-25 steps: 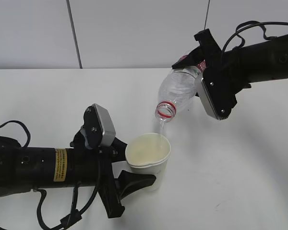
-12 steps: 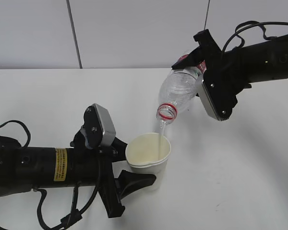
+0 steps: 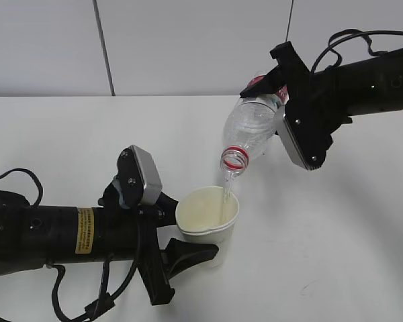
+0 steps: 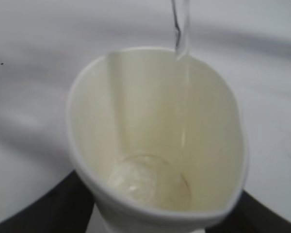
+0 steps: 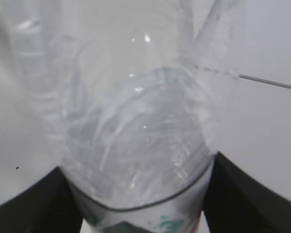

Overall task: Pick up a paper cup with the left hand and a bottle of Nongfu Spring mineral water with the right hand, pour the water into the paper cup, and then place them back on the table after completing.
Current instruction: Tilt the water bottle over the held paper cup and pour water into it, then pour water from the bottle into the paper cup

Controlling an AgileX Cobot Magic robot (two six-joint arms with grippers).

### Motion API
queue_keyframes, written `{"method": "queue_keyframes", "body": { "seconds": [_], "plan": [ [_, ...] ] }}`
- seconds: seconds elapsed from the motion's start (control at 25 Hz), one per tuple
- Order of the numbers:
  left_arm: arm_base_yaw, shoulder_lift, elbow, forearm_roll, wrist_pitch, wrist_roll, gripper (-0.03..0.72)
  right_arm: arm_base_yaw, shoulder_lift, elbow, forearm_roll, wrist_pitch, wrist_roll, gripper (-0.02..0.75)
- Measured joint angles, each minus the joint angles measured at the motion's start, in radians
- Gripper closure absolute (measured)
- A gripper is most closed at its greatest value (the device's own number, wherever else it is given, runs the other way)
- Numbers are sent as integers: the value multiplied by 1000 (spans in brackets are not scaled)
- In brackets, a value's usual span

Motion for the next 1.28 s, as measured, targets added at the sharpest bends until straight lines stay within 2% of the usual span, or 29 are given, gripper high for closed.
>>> {"method": "queue_keyframes", "body": {
  "seconds": [0.6,0.84,1.08,1.28],
  "plan": [
    [-1,0,0,0,0,0,284,0,0,0,0,0,-2,258],
    [-57,0,0,-3,16,0,284,0,0,0,0,0,-2,258],
    [-69,0,-7,-111,47,0,284,0,0,0,0,0,-2,258],
    [-69,0,-35,-117,49,0,284,0,0,0,0,0,-2,258]
  ]
}}
